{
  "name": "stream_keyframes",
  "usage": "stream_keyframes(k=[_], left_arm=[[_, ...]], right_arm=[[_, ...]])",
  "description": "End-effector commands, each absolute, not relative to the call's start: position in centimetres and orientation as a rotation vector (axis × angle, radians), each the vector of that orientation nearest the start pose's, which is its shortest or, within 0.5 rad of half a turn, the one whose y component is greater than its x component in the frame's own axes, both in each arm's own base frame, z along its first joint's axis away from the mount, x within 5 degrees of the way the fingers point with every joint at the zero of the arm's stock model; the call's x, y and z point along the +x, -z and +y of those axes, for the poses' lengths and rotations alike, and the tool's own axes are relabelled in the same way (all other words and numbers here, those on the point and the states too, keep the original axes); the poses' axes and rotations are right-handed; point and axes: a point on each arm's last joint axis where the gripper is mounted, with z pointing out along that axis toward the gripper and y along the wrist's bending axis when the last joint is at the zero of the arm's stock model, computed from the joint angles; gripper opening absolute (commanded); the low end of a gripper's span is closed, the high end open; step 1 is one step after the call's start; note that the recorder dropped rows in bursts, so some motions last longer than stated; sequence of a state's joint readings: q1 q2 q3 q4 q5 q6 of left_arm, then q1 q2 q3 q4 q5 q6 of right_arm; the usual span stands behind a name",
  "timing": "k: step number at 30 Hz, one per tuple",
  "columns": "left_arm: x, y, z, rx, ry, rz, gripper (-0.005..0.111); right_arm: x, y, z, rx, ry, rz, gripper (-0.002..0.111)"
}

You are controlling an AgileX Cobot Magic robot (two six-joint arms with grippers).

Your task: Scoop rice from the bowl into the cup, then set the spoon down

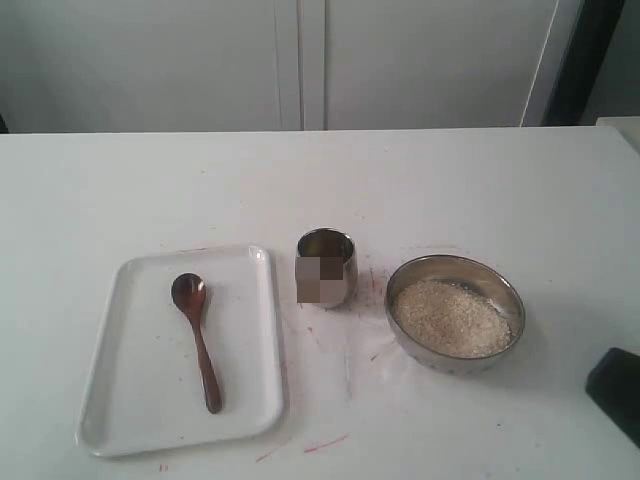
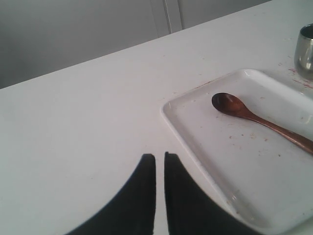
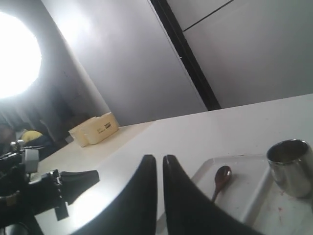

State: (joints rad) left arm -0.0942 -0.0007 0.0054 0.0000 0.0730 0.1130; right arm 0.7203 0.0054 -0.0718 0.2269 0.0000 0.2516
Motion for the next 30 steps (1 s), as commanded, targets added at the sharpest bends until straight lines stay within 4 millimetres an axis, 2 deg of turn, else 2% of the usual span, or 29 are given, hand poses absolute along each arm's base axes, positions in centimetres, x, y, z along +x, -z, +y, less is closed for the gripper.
stream_keyframes(k=[1,8,11,21,25,30], left_arm=[[5.6,-20.6,-0.5,0.16,-0.016,1.551,0.014],[5.6,-20.6,-0.5,0.16,-0.016,1.551,0.014],[5.6,-20.6,-0.5,0.16,-0.016,1.551,0.014],[5.6,-20.6,-0.5,0.16,-0.016,1.551,0.014],[5.6,-20.6,-0.5,0.16,-0.016,1.551,0.014],[5.6,-20.6,-0.5,0.16,-0.016,1.551,0.014]], right_arm=[[4.3,-22.2,3.5,-0.237,-0.876,1.425,0.005],[4.3,-22.1,3.5,-0.37,-0.72,1.386,0.005],[4.3,-21.7,3.6,-0.419,-0.685,1.42,0.005],[4.1,-20.5,3.9,-0.486,-0.673,1.543,0.005],[4.0,-20.0,3.9,-0.42,-0.758,1.626,0.005],[3.8,-19.1,4.0,-0.449,-0.76,1.729,0.005]])
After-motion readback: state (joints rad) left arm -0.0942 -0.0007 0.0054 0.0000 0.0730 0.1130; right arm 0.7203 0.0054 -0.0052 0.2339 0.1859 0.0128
